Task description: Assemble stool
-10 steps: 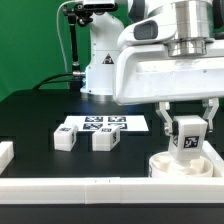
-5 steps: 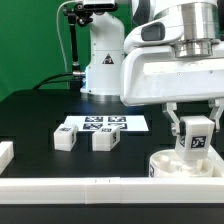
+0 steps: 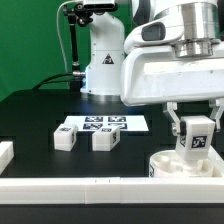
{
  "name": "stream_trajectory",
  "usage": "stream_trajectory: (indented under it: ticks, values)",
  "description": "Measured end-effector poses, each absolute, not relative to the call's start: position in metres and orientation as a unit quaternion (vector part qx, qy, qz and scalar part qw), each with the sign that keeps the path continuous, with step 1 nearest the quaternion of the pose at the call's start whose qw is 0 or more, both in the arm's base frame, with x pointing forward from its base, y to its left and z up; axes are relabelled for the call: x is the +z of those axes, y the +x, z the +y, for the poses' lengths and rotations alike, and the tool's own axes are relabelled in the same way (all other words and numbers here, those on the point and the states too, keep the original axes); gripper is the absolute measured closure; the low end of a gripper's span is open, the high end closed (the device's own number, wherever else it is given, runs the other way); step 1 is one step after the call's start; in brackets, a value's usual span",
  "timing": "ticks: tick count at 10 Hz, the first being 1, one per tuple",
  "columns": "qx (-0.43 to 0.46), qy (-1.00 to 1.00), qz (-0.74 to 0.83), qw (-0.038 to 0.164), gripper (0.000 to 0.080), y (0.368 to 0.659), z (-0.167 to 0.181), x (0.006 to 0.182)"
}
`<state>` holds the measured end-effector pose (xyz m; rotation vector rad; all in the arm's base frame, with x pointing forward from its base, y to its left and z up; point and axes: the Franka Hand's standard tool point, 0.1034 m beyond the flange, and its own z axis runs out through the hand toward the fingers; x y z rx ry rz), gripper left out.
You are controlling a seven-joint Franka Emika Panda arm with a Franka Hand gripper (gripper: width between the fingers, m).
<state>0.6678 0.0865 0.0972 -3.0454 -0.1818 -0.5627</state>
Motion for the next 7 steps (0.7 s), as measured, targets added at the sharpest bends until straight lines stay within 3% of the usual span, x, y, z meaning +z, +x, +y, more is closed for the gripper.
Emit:
stream_trajectory:
  ticks: [7]
  values:
    - [-0.176, -0.982, -0.060, 0.020, 0.0461, 0.6599, 0.0885, 0.0926]
